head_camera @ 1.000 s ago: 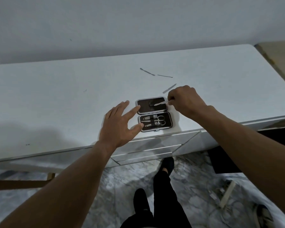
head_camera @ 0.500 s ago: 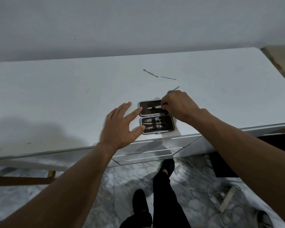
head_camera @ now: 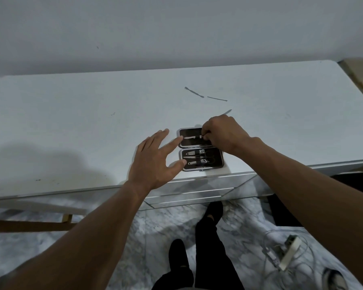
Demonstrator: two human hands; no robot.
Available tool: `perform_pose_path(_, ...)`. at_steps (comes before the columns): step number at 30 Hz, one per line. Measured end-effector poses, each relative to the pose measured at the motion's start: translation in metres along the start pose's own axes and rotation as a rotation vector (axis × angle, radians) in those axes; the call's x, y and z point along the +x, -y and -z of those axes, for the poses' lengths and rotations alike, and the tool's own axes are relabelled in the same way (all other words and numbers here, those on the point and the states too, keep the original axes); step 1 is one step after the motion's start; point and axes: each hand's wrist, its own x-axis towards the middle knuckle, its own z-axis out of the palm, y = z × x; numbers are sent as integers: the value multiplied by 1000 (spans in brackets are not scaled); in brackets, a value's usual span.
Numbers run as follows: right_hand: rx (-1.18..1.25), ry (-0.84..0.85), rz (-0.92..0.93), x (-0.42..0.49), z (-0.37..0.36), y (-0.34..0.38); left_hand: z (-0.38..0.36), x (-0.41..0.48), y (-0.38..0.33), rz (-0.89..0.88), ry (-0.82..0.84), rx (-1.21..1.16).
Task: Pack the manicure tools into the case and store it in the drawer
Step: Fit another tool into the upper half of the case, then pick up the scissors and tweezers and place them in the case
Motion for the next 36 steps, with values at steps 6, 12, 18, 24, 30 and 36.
perform_pose_path(6,15,-16,-9,1,-4,2,0,1,0,0,16,6)
perform_pose_path(12,25,-11,0,1,-5,3,2,0,-2,11,21,0)
perform_pose_path(18,45,-8,15,5,5,0,4,0,-3,15,33,-5)
perform_pose_path(24,29,-78,-32,34,21,-4,7,0,-4,21,37,-20)
perform_pose_path(30,-47,-101,-57,85,29,1,6,1,-4,43,35,-32)
perform_pose_path(36,-116,-89,-117,132,29,8,5,2,-3,56,56,-36)
